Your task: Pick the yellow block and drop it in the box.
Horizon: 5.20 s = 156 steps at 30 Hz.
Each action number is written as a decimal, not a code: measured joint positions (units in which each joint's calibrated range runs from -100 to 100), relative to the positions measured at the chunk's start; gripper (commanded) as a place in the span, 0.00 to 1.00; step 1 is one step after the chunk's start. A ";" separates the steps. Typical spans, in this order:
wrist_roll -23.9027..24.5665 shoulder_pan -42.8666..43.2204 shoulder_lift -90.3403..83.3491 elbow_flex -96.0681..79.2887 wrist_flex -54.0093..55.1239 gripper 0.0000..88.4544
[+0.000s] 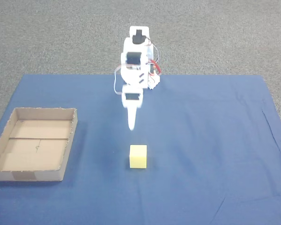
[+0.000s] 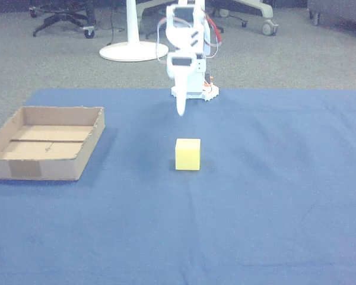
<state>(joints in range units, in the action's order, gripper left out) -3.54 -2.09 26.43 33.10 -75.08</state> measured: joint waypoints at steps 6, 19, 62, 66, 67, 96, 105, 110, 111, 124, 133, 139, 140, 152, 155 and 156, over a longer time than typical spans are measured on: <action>-0.93 1.88 12.62 8.44 -1.10 0.58; -1.90 1.64 26.34 19.46 1.65 0.34; -12.60 -38.85 -6.14 -17.41 29.31 0.16; -12.75 -40.74 6.39 -2.13 23.98 0.16; -12.94 -40.74 9.21 0.89 22.26 0.17; -0.34 -1.96 -87.64 -81.21 27.27 0.00; 0.24 1.96 -123.87 -131.50 30.88 0.00; -2.54 5.56 -123.87 -132.03 27.35 0.00; -2.64 5.40 -123.96 -132.03 27.19 0.00; 2.49 3.44 -123.87 -132.03 27.12 0.00; 2.54 3.44 -123.87 -132.03 27.12 0.00; 2.54 3.44 -123.87 -132.03 27.12 0.00; 2.54 3.44 -123.87 -132.03 27.12 0.00; 2.54 3.44 -123.87 -132.03 27.12 0.00; 2.54 3.44 -123.87 -132.03 27.12 0.00; 2.54 3.44 -123.87 -132.03 27.12 0.00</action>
<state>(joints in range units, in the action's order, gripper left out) -1.00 1.35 -97.44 -98.93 -47.96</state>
